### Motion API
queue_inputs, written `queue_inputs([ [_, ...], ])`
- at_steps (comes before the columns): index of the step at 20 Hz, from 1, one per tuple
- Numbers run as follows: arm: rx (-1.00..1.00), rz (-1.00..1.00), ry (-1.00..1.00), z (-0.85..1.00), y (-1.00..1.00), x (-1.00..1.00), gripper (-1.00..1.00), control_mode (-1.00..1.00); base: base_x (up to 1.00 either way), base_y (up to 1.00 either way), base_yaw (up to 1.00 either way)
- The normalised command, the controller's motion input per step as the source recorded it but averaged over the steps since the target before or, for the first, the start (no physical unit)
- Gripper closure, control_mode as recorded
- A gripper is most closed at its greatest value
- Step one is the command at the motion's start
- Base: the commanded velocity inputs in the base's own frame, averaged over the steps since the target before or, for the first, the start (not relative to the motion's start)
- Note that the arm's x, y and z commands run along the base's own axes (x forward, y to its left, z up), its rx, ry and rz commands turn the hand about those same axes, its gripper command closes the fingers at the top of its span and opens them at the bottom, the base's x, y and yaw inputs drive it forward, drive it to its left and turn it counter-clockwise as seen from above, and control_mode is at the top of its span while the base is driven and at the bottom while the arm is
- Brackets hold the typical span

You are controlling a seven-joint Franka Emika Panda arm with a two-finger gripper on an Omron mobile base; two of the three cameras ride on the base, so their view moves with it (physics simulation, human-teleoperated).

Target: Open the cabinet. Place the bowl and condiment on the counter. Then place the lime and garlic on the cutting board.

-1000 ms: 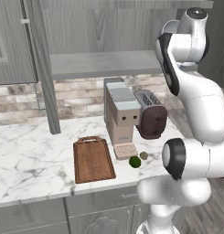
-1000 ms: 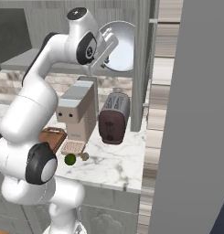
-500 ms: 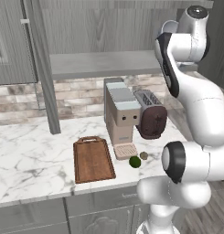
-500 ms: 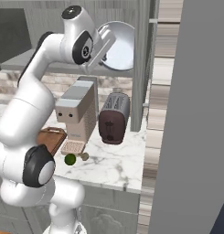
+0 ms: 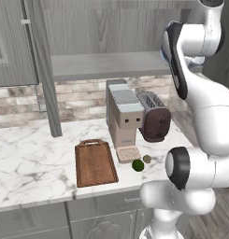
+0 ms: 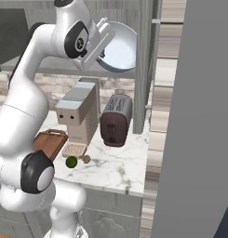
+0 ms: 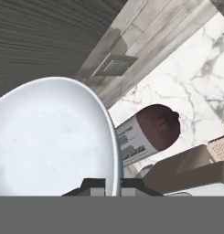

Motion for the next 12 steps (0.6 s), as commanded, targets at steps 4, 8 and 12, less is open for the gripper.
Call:
queue_inputs([
  [4, 0.00, 0.00, 0.01, 0.13, 0.00, -0.67, 1.00, -1.00, 0.00, 0.00, 0.00],
  [8, 0.00, 0.00, 0.03, 0.00, 0.00, -0.52, 1.00, -1.00, 0.00, 0.00, 0.00],
  [12, 0.00, 0.00, 0.01, 0.00, 0.15, -0.22, 1.00, -1.00, 0.00, 0.00, 0.00],
])
